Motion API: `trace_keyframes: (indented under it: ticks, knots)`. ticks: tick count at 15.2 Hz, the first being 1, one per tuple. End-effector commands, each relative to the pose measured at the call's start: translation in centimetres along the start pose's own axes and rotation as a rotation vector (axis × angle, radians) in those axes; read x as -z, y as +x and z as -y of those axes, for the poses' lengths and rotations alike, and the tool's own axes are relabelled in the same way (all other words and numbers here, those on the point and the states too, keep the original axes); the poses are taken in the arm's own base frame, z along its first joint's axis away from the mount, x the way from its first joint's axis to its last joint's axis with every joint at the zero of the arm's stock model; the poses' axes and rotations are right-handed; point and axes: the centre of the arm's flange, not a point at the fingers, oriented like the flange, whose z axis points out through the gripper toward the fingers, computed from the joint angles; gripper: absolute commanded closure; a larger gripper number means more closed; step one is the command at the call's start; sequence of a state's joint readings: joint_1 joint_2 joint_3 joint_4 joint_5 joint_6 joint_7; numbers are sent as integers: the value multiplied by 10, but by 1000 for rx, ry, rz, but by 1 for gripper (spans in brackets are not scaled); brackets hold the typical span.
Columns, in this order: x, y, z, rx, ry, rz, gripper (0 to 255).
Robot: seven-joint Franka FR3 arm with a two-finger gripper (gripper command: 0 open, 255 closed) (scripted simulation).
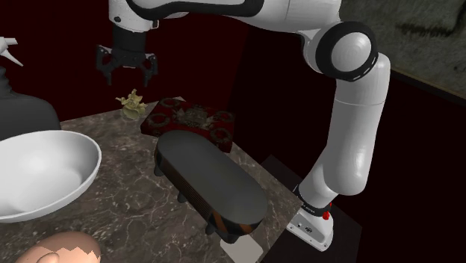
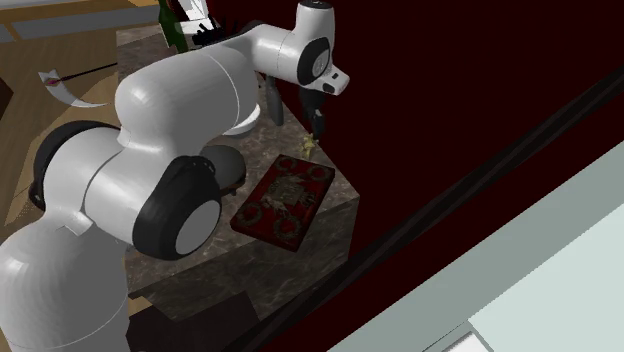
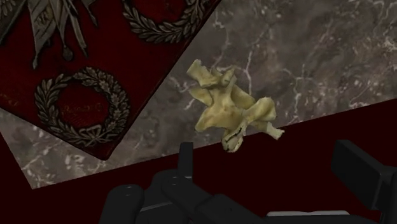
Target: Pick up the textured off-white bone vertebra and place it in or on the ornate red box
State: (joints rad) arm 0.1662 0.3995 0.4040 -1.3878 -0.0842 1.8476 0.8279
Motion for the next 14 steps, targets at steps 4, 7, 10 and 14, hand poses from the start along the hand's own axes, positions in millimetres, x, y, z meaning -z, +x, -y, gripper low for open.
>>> trace_keyframes:
  ticks: [4,7,10,14]
  knots:
    - [-34,4,-6,110,-14,35,0]
    - [-34,4,-6,110,-14,35,0]
    - [-28,7,-6,109,-14,35,255]
    - [-29,3,1,110,-14,35,255]
